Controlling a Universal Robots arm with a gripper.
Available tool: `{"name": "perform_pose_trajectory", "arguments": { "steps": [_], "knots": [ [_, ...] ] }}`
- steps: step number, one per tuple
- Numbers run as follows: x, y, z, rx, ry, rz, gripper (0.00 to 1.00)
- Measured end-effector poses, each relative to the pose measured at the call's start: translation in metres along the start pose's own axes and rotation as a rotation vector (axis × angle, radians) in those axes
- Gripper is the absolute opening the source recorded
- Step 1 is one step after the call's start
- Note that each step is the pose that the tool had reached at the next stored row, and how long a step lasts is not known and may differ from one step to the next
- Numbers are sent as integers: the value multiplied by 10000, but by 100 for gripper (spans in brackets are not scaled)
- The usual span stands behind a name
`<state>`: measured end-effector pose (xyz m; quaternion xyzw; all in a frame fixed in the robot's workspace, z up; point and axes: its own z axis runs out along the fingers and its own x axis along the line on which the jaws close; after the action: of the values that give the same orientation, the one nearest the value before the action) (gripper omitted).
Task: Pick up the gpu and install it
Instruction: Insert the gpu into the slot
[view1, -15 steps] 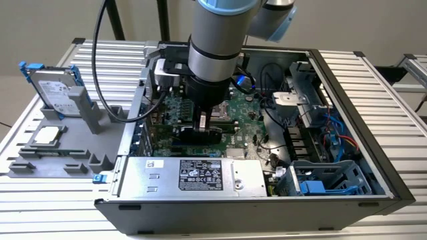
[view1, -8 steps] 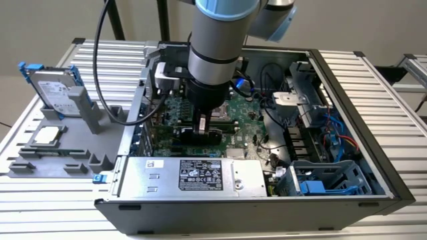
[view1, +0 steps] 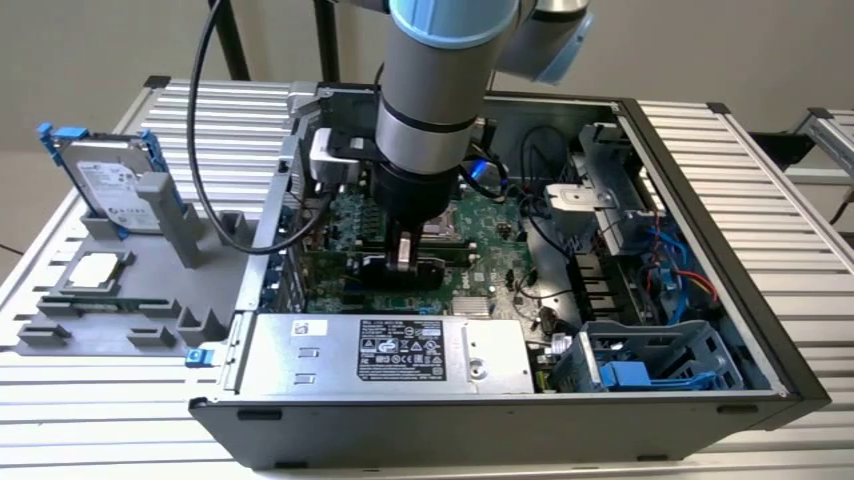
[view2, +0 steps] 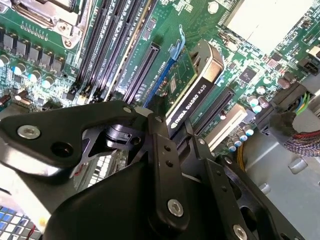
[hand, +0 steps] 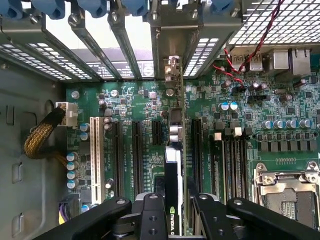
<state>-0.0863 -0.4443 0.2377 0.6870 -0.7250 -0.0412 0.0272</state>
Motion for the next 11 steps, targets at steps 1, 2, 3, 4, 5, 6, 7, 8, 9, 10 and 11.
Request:
{"name": "perform_pose_trajectory", "arguments": {
  "steps": [1, 2, 3, 4, 5, 6, 7, 8, 9, 10, 11],
  "knots": [
    [0, 0, 3, 1, -1, -1, 100],
    [0, -1, 1, 1, 1, -2, 100],
    [1, 0, -3, -7, 11, -1, 100],
    [2, 1, -5, -12, 10, -2, 100],
    [2, 3, -20, -13, -17, -1, 100],
    [2, 5, -44, -15, -44, 2, 100],
    [1, 9, -85, -12, -53, 3, 100],
    [0, 14, -132, -13, -54, 5, 100],
    [-1, 18, -176, -13, -55, 5, 100],
    [-1, 22, -222, -14, -53, 5, 100],
    [-2, 26, -265, -13, -54, 4, 100]
  ]
}}
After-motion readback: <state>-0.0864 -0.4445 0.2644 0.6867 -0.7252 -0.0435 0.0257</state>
